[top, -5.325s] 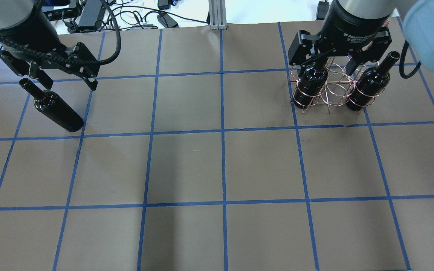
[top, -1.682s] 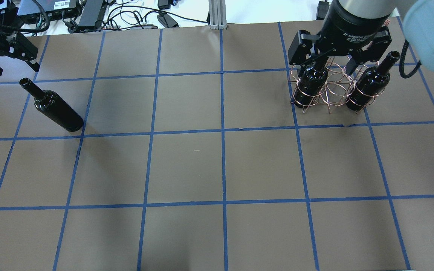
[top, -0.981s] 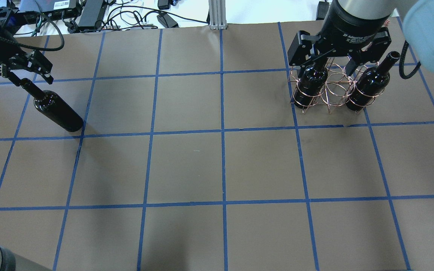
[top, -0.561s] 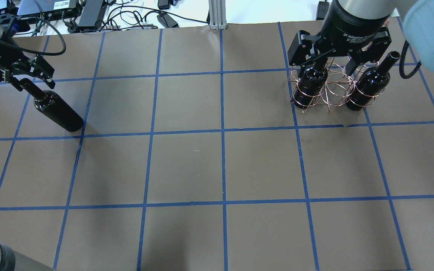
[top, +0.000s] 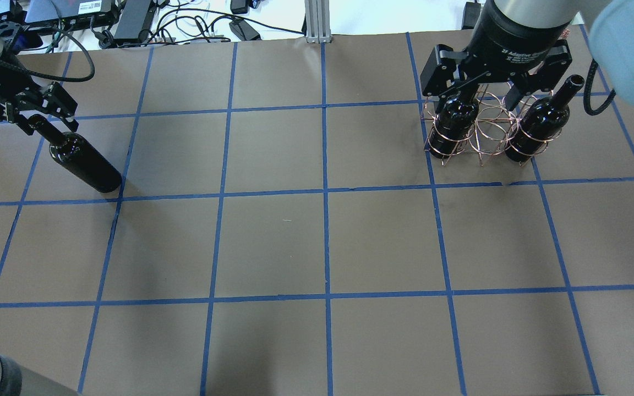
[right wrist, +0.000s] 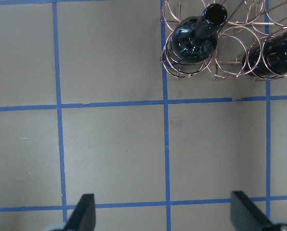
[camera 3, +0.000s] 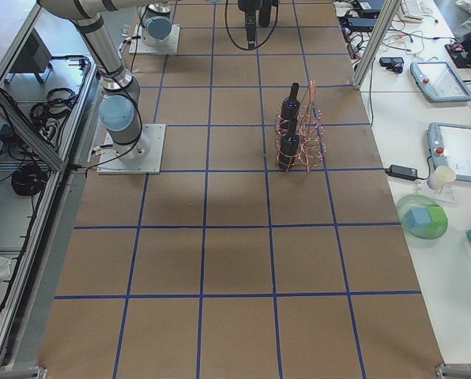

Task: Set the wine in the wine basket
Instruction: 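Lower the left gripper onto the bottle neck and close on it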

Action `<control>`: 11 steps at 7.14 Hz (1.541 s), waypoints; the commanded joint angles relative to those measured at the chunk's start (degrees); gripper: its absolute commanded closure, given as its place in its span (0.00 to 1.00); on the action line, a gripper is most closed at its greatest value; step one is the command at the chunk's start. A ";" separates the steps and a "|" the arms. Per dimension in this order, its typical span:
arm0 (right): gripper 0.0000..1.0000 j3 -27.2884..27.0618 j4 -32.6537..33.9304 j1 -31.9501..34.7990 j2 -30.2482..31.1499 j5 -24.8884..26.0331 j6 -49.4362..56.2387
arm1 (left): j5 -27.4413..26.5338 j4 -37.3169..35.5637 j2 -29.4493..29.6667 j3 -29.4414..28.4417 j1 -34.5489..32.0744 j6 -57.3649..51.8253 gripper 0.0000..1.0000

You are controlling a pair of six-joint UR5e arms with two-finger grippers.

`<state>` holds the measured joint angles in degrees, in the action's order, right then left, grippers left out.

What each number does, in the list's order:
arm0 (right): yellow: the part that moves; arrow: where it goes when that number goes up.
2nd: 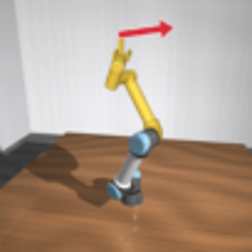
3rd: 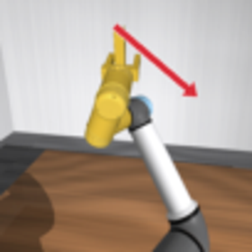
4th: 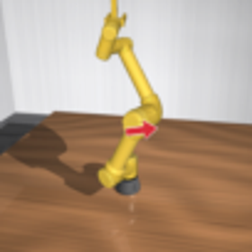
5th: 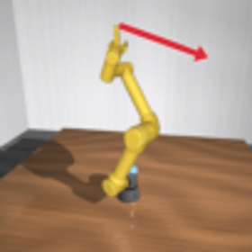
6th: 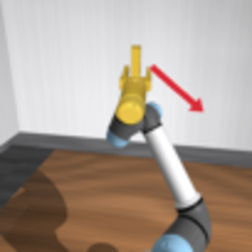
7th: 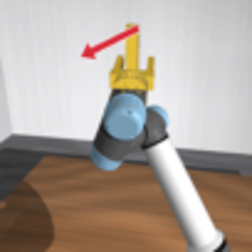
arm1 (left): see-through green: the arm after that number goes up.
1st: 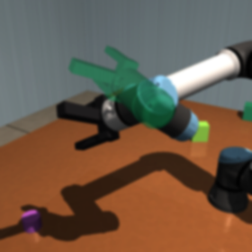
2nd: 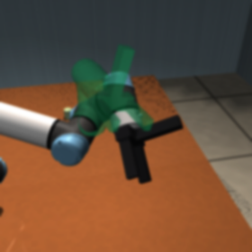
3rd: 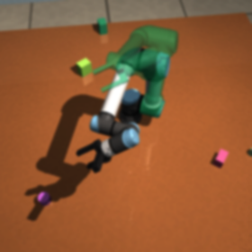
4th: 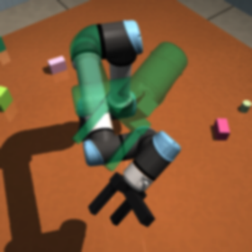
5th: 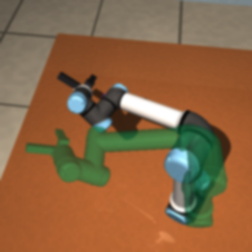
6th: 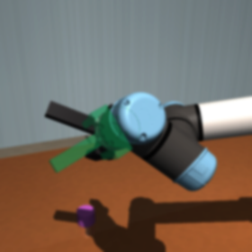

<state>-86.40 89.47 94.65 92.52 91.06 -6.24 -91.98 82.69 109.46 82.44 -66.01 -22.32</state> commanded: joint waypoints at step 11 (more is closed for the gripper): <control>0.00 0.00 -0.09 0.01 0.03 0.09 0.00 | -0.13 4.22 -6.18 -0.53 -4.80 8.39 1.00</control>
<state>-86.40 89.38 94.66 92.54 91.07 -6.24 -92.84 86.23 105.28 81.90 -68.29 -18.50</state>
